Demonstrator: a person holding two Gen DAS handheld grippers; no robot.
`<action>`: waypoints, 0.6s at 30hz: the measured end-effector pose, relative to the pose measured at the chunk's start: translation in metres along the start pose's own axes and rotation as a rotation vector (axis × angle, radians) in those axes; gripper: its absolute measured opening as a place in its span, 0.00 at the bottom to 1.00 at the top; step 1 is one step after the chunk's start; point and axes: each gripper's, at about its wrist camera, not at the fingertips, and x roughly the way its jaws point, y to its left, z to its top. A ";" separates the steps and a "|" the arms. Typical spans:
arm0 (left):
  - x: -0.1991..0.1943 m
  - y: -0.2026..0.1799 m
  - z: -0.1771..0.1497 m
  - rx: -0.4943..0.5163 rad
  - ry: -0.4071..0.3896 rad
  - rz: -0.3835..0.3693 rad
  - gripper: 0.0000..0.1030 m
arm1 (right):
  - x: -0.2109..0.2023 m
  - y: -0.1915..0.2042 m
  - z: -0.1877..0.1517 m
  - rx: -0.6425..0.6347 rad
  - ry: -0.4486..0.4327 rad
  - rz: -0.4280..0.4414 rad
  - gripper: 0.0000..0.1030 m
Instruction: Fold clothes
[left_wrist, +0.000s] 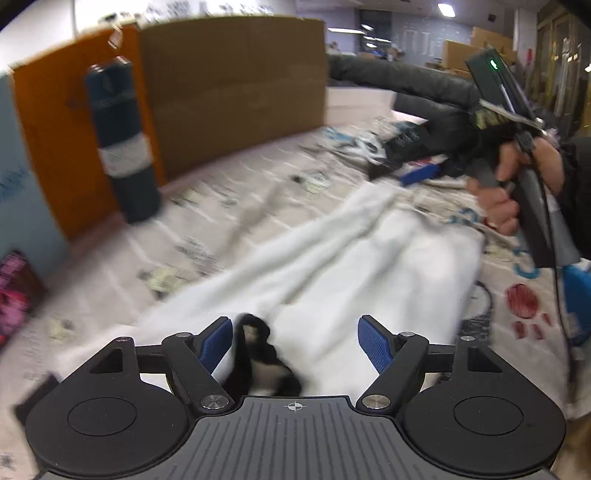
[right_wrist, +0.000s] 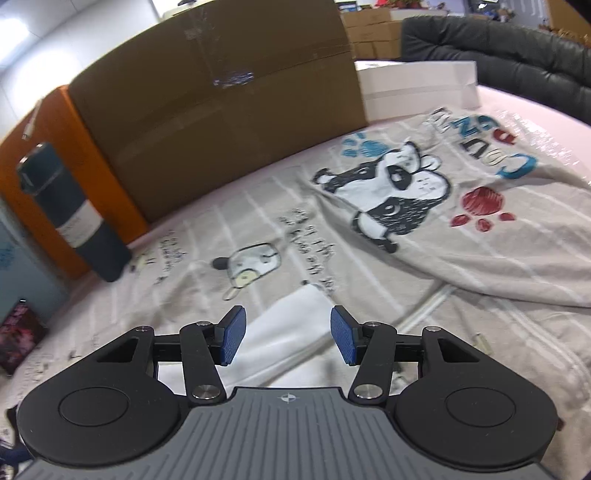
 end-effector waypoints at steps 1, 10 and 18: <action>0.005 -0.002 -0.001 -0.011 0.014 -0.008 0.74 | 0.002 0.000 0.001 0.008 0.014 0.026 0.47; 0.008 0.004 -0.013 -0.085 0.044 -0.009 0.75 | 0.032 -0.006 0.002 0.068 0.149 0.170 0.47; 0.005 -0.003 -0.016 -0.053 0.040 0.029 0.75 | 0.031 -0.020 0.013 0.089 0.098 0.112 0.50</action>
